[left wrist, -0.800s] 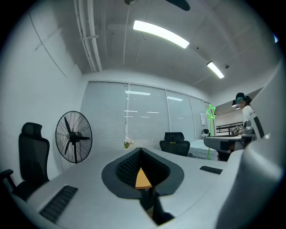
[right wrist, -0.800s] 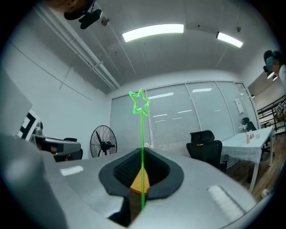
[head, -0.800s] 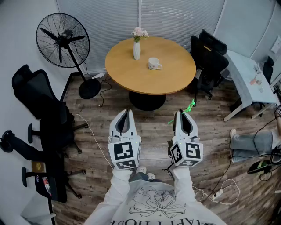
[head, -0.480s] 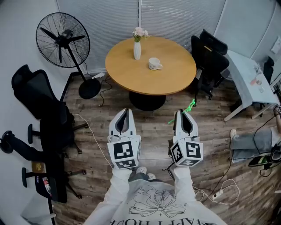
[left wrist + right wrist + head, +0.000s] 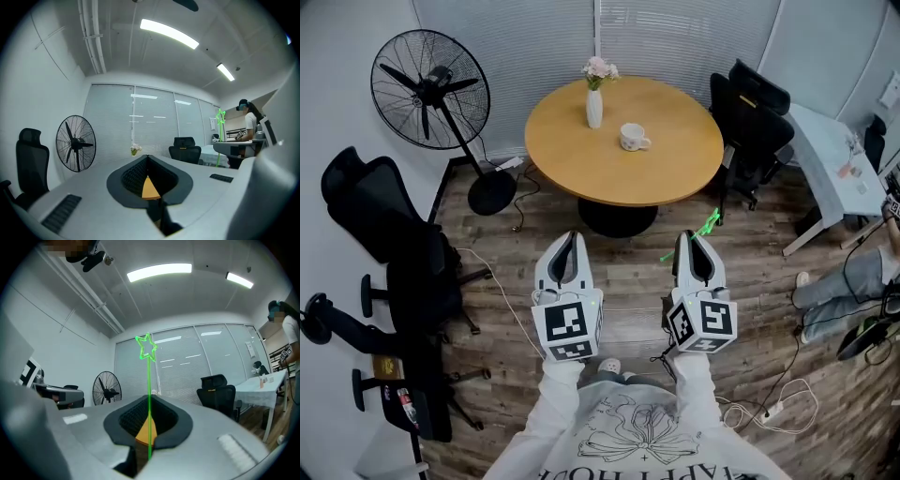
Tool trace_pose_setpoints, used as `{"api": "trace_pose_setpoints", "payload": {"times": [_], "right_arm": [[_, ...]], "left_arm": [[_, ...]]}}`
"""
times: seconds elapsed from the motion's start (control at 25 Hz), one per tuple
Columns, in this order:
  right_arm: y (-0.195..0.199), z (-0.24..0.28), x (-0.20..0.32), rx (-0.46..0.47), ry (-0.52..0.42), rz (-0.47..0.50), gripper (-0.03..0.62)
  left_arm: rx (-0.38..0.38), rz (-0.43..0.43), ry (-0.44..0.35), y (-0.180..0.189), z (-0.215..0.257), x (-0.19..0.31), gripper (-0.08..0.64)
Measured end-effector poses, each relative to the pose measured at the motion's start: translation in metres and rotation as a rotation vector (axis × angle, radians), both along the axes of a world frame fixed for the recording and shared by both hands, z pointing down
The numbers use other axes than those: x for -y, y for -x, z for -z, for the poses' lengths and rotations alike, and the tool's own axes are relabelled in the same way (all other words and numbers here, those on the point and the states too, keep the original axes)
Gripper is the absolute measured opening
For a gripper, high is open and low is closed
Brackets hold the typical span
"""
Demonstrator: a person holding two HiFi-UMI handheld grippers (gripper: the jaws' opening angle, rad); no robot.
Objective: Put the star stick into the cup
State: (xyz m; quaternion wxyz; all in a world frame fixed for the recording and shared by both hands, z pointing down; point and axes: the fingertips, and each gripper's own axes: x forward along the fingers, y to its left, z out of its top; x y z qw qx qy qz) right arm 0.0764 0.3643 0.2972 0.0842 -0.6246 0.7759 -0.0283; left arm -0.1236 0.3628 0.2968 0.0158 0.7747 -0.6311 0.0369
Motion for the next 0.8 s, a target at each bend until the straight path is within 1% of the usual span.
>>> {"api": "trace_pose_setpoints", "payload": {"times": [0.28,0.4,0.64,0.8], "right_arm": [[0.013,-0.008,0.008,-0.003,0.010,-0.011,0.026],[0.011,-0.010,0.016,-0.008,0.017,-0.016,0.026],[0.012,-0.016,0.044,-0.002,0.029,-0.010,0.026],[0.012,-0.017,0.073,-0.002,0.026,0.002,0.026]], "left_arm": [[0.002,-0.016,0.010,0.013,-0.009,0.011,0.006],[-0.003,-0.020,0.022,0.010,-0.013,0.020,0.006],[0.004,-0.024,0.025,0.008,-0.016,0.048,0.006],[0.010,-0.016,0.022,0.007,-0.016,0.076,0.006]]}}
